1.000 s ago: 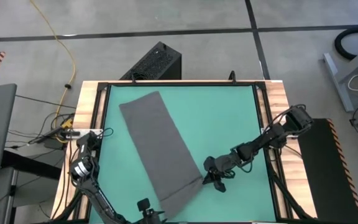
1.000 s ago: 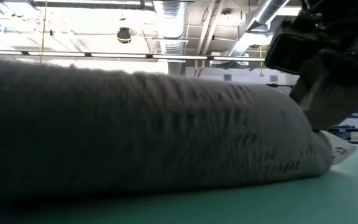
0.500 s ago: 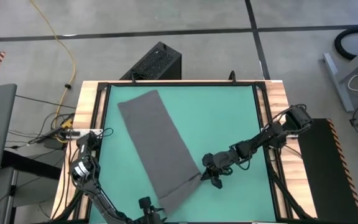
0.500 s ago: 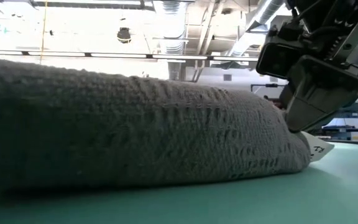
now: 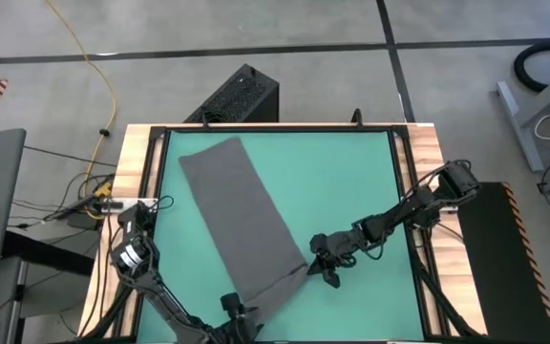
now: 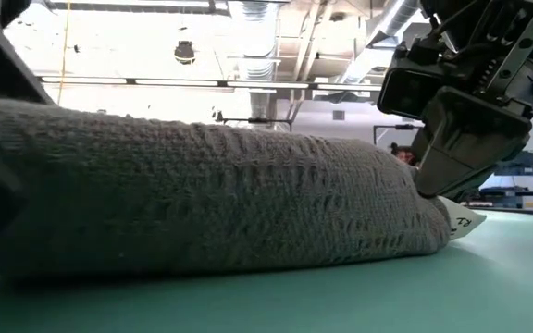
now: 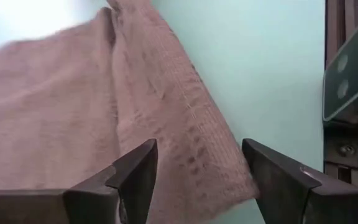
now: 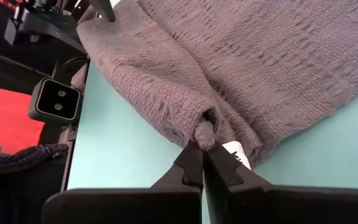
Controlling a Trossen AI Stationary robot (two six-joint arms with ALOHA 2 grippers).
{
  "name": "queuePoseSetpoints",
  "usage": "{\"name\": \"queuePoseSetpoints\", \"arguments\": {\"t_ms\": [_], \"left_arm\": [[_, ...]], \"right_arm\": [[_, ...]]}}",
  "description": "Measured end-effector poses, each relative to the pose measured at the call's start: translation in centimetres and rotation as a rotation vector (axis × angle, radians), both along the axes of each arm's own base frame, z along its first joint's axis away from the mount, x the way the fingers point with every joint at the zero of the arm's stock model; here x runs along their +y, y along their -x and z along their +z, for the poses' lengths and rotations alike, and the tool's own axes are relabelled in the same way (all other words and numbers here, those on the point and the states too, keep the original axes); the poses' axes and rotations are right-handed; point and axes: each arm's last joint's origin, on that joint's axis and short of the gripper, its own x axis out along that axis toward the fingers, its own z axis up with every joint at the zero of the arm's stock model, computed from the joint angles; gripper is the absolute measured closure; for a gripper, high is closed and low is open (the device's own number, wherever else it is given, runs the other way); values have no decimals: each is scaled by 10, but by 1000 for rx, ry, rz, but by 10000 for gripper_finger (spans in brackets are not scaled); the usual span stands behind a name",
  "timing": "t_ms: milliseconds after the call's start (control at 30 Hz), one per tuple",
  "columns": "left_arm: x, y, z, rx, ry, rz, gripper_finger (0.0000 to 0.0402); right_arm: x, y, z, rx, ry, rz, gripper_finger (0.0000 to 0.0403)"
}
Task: Roll towel into tight, uniform cylinder
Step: Roll the gray towel
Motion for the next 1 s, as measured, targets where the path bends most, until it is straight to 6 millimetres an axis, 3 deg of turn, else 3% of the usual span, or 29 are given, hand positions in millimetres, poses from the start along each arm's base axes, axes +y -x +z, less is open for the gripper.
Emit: {"name": "queuePoseSetpoints", "arguments": {"t_ms": [133,233,500,767,1000], "left_arm": [[3,-1,-9,25,51,-3,185],[4,0,-10,4,63,26,215],[8,1,-10,-41,128,128,384],[5,21,-22,-93,344,318,400],[20,30,-35,-110,610,528,401]], "right_arm": [[0,0,0,0,0,0,385],[0,0,0,0,0,0,385],[0,0,0,4,-7,-6,385],[11,4,0,28,-35,-24,385],[22,14,-5,76,25,-128,385]]}}
